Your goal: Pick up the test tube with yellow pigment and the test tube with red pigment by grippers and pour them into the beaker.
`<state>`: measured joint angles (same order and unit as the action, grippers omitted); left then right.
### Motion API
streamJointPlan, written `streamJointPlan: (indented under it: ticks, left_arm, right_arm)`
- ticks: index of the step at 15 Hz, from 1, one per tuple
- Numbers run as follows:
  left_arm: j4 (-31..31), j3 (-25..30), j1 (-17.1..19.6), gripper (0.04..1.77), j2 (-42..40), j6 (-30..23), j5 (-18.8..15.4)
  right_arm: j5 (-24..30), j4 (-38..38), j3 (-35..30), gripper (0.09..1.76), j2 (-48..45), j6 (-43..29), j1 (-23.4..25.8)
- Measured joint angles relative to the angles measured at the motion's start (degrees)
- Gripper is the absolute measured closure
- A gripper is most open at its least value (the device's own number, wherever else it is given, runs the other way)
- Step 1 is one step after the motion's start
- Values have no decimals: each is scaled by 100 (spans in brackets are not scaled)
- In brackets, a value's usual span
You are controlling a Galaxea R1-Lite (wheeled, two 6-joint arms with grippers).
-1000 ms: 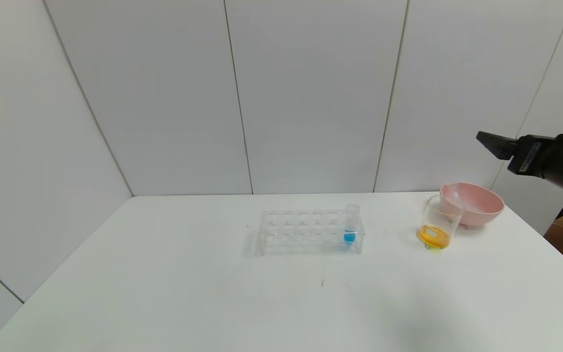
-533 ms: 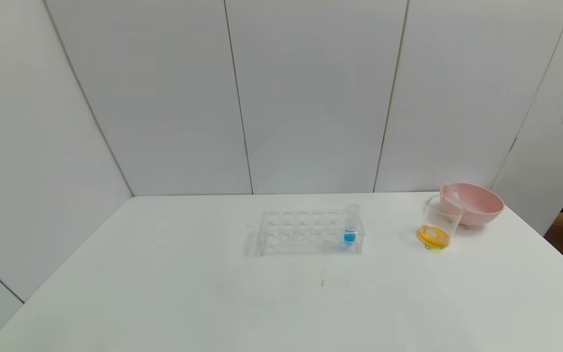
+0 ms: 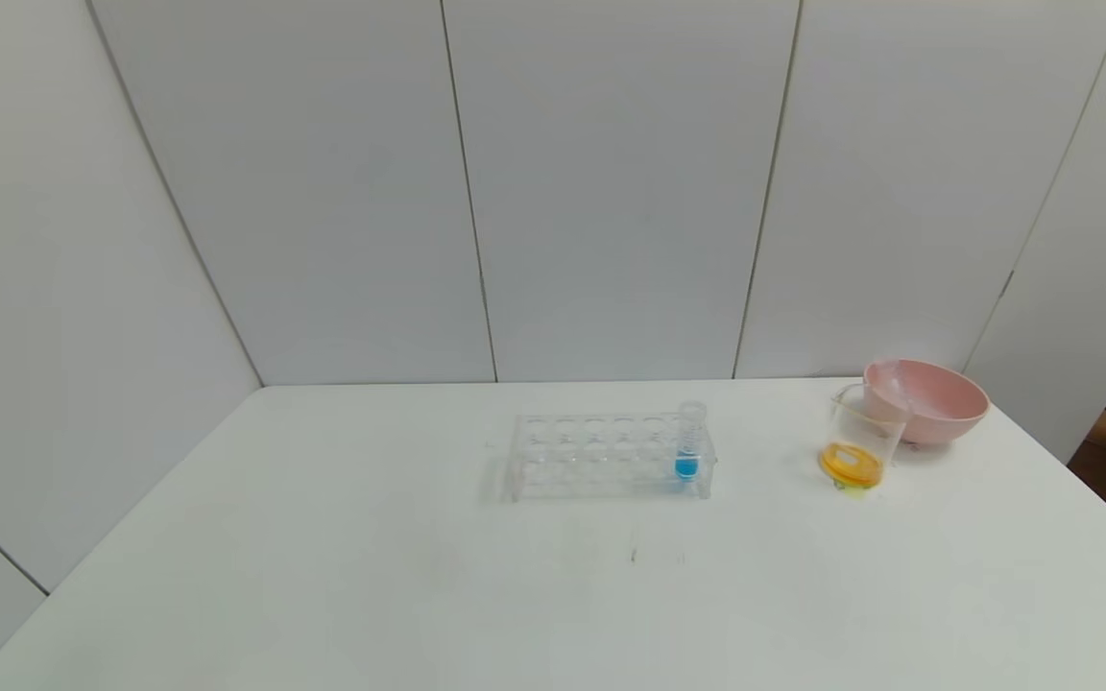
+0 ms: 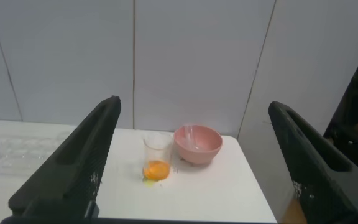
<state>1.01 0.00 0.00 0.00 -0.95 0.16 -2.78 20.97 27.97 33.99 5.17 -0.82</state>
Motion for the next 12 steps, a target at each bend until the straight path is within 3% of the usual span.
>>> streamJointPlan:
  ticks: [5,12]
  left_arm:
    - [0,0,0,9,0,0,-2]
    - [-4,0,0,9,0,0,0]
  right_arm:
    - [18,-1725,-11,15,-1853,35,-20]
    - [62,-1862,-457,15,-3237,-83,30]
